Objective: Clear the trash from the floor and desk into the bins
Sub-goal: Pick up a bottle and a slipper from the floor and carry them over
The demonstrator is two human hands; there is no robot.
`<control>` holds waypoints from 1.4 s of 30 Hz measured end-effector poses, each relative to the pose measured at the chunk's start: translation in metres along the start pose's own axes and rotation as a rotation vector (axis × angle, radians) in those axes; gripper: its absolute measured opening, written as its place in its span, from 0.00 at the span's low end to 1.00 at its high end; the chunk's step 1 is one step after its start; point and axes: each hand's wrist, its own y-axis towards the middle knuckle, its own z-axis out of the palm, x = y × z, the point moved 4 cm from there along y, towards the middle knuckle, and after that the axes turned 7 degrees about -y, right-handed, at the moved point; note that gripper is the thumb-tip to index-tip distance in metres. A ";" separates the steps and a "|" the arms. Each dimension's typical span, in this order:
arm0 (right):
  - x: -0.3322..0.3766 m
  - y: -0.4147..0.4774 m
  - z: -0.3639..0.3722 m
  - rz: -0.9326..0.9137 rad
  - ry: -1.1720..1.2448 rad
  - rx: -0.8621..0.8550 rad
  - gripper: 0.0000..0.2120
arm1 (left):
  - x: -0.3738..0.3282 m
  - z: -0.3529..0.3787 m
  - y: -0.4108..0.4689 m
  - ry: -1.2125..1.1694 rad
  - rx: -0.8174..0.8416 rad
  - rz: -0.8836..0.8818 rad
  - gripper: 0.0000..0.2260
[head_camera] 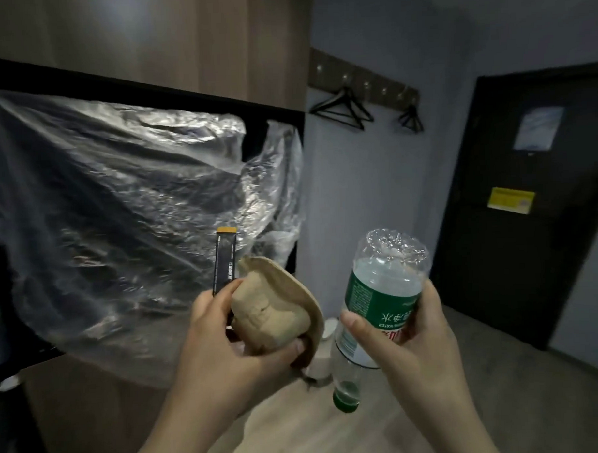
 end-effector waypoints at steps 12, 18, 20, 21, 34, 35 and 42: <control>-0.091 0.145 0.017 0.001 -0.194 -0.189 0.30 | 0.099 0.107 0.174 -0.103 0.156 0.007 0.32; -0.153 0.208 0.015 0.073 -0.295 -0.271 0.28 | 0.154 0.172 0.244 -0.079 0.296 0.010 0.29; -0.175 0.226 0.008 0.101 -0.325 -0.282 0.28 | 0.167 0.199 0.263 -0.078 0.333 0.001 0.29; -0.186 0.236 0.004 0.113 -0.336 -0.290 0.29 | 0.173 0.214 0.274 -0.081 0.351 0.001 0.28; -0.341 0.412 -0.091 0.147 -0.289 -0.374 0.29 | 0.217 0.437 0.413 -0.102 0.399 0.047 0.36; -0.352 0.426 -0.098 0.149 -0.294 -0.367 0.29 | 0.221 0.453 0.421 -0.109 0.394 0.046 0.35; -0.442 0.507 -0.134 0.216 -0.296 -0.351 0.28 | 0.266 0.554 0.472 -0.118 0.432 -0.013 0.30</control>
